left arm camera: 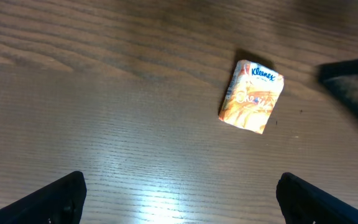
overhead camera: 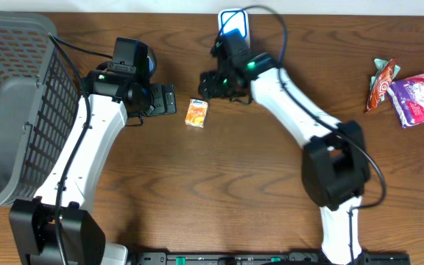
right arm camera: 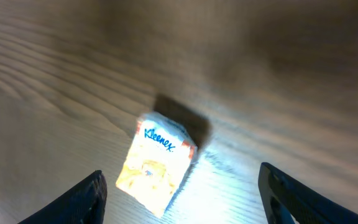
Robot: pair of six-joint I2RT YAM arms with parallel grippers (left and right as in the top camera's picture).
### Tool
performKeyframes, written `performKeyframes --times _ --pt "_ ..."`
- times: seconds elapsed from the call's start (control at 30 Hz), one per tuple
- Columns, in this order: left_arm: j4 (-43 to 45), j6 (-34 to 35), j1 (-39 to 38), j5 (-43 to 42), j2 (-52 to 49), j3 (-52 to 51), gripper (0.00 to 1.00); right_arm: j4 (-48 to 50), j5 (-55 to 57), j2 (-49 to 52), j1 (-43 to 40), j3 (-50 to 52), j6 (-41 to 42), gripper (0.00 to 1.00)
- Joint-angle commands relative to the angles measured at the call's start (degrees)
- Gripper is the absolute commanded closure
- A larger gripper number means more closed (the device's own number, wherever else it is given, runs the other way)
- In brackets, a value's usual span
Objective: Scan the item barcode
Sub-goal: 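Lower the right gripper onto the orange Kleenex pack and grasp it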
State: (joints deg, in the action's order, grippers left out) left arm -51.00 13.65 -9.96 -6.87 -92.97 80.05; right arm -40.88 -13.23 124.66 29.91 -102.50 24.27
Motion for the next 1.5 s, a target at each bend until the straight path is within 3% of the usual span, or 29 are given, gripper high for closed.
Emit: performKeyframes --times 0.0,0.07,0.23,0.47,0.63,0.7,0.9,1.03,1.17,1.33,1.47 --pt "-0.17 -0.31 0.09 0.94 0.48 -0.22 0.02 -0.04 -3.1 2.23 0.79 0.24 5.95 0.27" --pt "-0.17 -0.31 0.09 0.94 0.48 -0.22 0.02 -0.02 -5.49 3.04 1.03 0.24 5.97 0.29" --pt "-0.17 -0.31 0.09 0.94 0.48 -0.22 0.02 0.02 -7.04 5.95 1.36 0.28 12.26 0.48" --pt "-0.17 -0.31 0.09 0.94 0.48 -0.22 0.02 0.72 -10.71 11.8 3.13 0.28 13.62 0.5" --pt "-0.17 -0.31 0.09 0.94 0.48 -0.22 0.02 0.61 -10.93 12.83 2.82 0.26 13.0 0.91" --pt "-0.17 -0.31 0.09 0.94 0.48 -0.22 0.02 0.63 -12.57 11.98 1.95 0.22 10.16 0.99" --pt "-0.17 -0.31 0.09 0.94 0.48 -0.22 0.02 -0.9 -25.7 7.06 -3.69 0.13 -9.14 0.99" --pt "-0.17 -0.31 0.09 0.94 0.48 -0.22 0.02 -9.01 -33.79 4.09 -8.7 0.13 -23.91 0.99" --pt "-0.17 -0.31 0.09 0.94 0.48 -0.22 0.02 -16.55 -33.97 3.93 -13.33 0.22 -27.26 0.99" --pt "-0.17 -0.31 0.09 0.94 0.48 -0.22 0.02 -25.46 -39.34 3.98 -17.03 0.26 -37.86 0.99" --pt "-0.17 -0.31 0.09 0.94 0.48 -0.22 0.02 -24.9 -39.39 3.96 -17.94 0.24 -36.96 0.99"
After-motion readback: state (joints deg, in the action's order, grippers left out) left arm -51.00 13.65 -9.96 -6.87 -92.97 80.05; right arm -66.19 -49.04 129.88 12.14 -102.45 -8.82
